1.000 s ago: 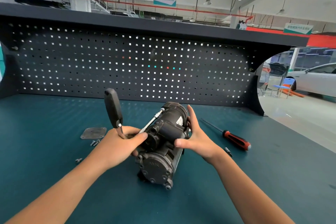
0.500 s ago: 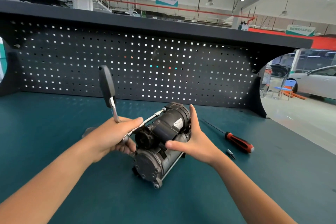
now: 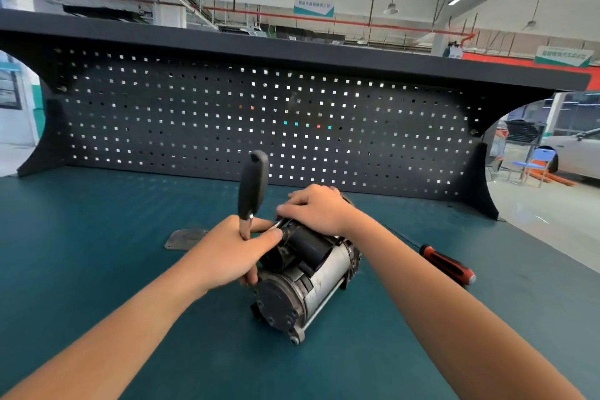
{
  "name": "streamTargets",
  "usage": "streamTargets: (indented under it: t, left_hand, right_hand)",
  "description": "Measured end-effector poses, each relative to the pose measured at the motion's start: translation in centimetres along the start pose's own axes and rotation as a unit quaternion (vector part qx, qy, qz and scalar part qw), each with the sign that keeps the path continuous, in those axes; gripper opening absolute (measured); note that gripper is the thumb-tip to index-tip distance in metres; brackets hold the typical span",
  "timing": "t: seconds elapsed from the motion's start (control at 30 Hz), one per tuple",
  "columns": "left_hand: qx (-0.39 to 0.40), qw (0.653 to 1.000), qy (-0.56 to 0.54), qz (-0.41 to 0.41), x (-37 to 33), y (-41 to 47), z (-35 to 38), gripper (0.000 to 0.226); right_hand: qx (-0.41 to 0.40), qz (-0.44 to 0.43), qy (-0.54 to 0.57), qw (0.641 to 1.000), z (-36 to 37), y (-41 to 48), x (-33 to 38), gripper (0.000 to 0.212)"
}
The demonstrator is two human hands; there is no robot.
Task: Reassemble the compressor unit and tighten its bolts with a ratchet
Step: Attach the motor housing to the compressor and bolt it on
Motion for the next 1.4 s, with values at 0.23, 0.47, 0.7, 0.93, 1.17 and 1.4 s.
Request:
streamTargets:
  t: [0.23,0.47,0.7,0.93,1.17,1.4]
  left_hand:
    - [-0.021,0.928,-0.366,-0.071,0.9,0.0,0.3,0.025]
    - [-0.046,0.831,-0.547,-0.094,0.9,0.0,0.8,0.018]
    - [-0.061,0.913,0.376,0.142,0.8,-0.3,-0.3,0.03]
    - [-0.066,0.99,-0.094,0.087,1.5,0.2,0.1,0.019]
    - [-0.02,0.826,-0.553,-0.109,1.2,0.4,0.2,0.02]
    - [-0.035,0.986,0.151,0.061,0.4,-0.3,-0.8,0.015]
  right_hand:
    - [-0.079,0.004,-0.002,0.997,1.1,0.3,-0.1,0.041]
    - [-0.096,0.012,0.004,0.995,1.0,0.1,0.0,0.041]
    - [-0.131,-0.005,0.071,0.989,0.6,-0.5,0.5,0.03]
    - [-0.137,-0.024,0.079,0.987,0.9,-1.1,0.4,0.031]
    - [-0.135,-0.018,0.062,0.989,0.9,-0.6,0.3,0.032]
    - [-0.076,0.018,0.001,0.997,0.7,-0.3,0.3,0.048]
Point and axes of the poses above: each hand's wrist, its own y-axis towards the middle knuckle, its own z-axis out of the palm, x = y × z, the point moved 1 cm from there along y, towards the middle knuckle, and after that the axes turned 12 degrees about x, right-handed, at the moved point
